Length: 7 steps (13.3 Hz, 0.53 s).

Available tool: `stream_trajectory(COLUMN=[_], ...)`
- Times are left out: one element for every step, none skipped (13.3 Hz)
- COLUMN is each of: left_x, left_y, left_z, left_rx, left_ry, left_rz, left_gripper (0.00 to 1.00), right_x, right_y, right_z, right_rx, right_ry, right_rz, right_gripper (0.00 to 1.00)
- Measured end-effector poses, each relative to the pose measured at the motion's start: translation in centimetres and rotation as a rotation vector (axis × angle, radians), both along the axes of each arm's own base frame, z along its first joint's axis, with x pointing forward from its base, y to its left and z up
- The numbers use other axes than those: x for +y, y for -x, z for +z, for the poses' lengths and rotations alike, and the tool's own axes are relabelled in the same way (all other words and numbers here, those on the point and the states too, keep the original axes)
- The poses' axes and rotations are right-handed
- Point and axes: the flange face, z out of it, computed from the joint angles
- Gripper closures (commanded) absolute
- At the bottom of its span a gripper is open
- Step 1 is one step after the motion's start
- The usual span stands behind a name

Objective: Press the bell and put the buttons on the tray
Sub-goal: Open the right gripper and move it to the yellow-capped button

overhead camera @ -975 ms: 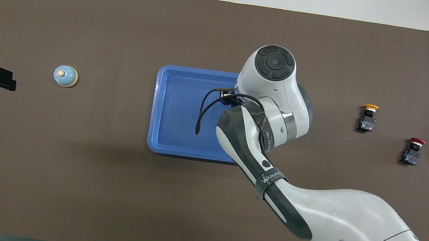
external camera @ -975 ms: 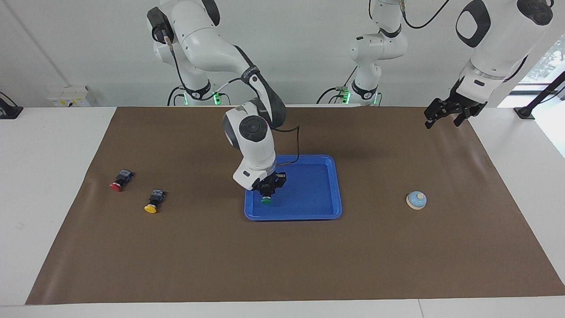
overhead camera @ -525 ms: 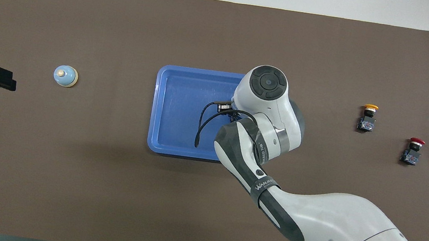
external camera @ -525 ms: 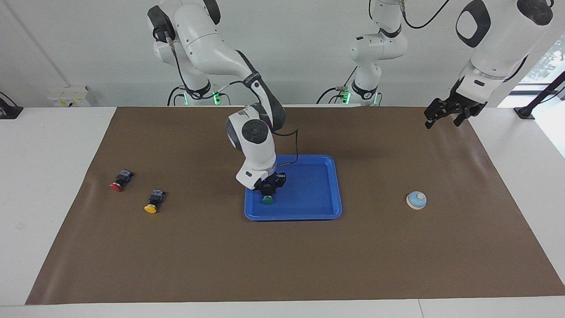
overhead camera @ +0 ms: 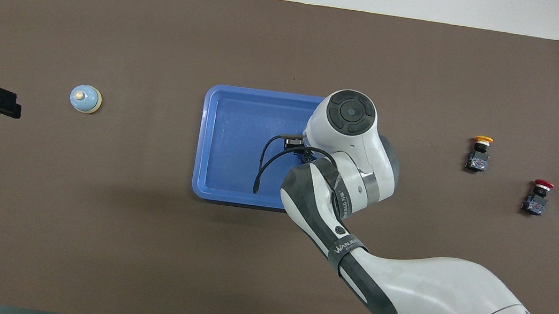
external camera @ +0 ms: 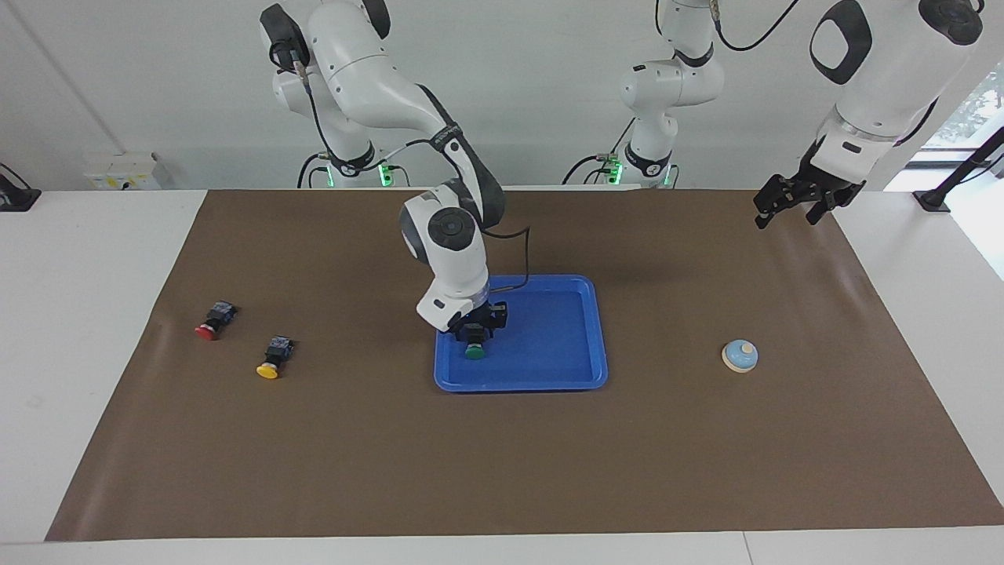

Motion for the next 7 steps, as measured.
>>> stream_trajectory(left_x=[0.0,0.0,0.0,0.0,0.0,0.0,0.0], left_y=[0.0,0.0,0.0,0.0,0.0,0.0,0.0], left_z=[0.0,0.0,0.0,0.0,0.0,0.0,0.0], left_rx=[0.000,0.000,0.000,0.000,0.000,0.000,0.000], left_ry=[0.000,0.000,0.000,0.000,0.000,0.000,0.000], left_rz=[0.000,0.000,0.000,0.000,0.000,0.000,0.000], left_gripper=[0.00,0.00,0.00,0.00,0.00,0.00,0.00], right_x=[0.0,0.0,-0.3,-0.9,-2.0,-3.8,-6.3], right_y=[-0.1,-0.4,-0.8,-1.2,-1.7,-2.3,-3.0], right_z=[0.7,1.7,3.0,4.4,5.9,7.4,9.0], right_rx=[0.012,0.019,0.021,0.016,0.011,0.007,0.001], right_ry=[0.007,0.012,0.015,0.016,0.016,0.019,0.024], right_rz=[-0.015,-0.030,-0.045,-0.058,-0.076,-0.103,-0.132], right_gripper=[0.00,0.00,0.00,0.00,0.00,0.00,0.00])
